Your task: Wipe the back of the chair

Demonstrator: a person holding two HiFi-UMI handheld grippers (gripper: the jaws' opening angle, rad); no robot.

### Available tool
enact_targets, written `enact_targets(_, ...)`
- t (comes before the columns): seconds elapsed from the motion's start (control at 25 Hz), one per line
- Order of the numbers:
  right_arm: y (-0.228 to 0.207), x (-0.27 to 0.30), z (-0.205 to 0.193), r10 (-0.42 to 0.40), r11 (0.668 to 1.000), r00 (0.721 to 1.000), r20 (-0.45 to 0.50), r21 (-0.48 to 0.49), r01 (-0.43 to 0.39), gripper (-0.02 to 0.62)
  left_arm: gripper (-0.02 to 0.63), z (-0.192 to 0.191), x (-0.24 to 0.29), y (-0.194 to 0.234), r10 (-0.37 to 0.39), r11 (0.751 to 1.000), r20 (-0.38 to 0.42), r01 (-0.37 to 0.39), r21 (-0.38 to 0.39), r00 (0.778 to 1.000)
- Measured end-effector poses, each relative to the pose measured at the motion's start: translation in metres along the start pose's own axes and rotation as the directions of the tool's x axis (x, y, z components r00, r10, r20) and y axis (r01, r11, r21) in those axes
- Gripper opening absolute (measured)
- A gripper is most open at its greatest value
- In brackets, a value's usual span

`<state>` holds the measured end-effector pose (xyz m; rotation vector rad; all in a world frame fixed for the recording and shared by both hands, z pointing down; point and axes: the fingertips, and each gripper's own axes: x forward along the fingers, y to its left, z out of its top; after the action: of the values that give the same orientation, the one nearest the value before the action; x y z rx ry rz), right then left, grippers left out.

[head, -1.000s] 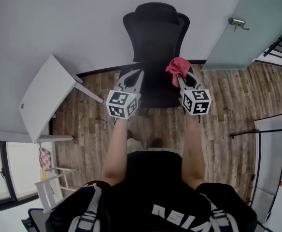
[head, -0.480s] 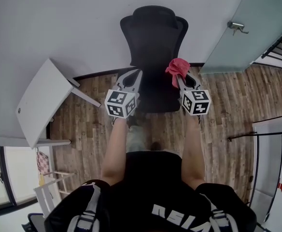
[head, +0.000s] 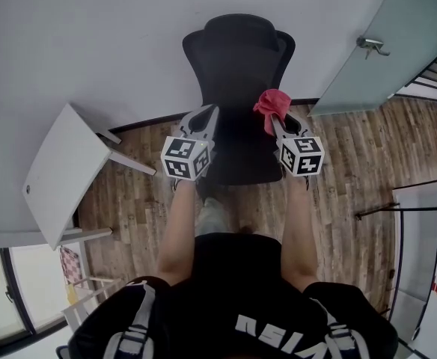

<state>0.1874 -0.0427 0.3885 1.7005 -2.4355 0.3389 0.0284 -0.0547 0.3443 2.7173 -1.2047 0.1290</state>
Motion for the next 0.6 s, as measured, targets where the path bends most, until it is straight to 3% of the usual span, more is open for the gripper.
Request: enact_targets(0.6, 0.025, 0.165, 0.030, -0.003, 1.000, 0.999, -0.049, 0.004, 0.003, 0.077, 0.024, 0.021, 0.068, 0.150, -0.026, 0.999, -0.031, 0.025, -0.030, 0.999)
